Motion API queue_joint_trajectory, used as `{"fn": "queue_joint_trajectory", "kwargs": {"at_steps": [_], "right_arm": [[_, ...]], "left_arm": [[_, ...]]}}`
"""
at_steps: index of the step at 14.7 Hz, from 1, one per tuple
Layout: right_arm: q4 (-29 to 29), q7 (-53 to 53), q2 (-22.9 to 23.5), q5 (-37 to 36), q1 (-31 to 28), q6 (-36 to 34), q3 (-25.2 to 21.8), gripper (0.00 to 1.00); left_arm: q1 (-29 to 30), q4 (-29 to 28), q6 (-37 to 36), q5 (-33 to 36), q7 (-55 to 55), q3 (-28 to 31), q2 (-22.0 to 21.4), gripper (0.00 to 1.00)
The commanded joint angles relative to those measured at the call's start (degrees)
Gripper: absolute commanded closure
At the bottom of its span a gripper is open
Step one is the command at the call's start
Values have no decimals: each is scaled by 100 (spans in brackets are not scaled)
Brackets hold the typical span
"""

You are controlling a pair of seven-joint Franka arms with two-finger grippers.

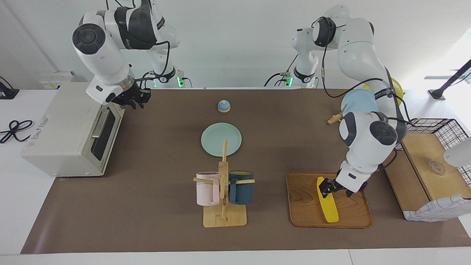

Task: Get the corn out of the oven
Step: 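Release the corn on the wooden tray and lift the left gripper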

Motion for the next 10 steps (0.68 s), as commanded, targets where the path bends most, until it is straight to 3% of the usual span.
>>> {"fn": "queue_joint_trajectory", "kwargs": {"at_steps": [1,7,10], "right_arm": [[64,61,-116,56,-67,-79,9,0],[134,70,-133,-76,-76,-43,9,0],[135,52,-142,-49,-155,123,9,0]], "left_arm": [[-20,-536,-300,124,-24,72,-642,0],[-29,-553,-1863,124,-33,72,-1468,0],[-29,-1052,-2322,115,-33,72,-2231,0]]}}
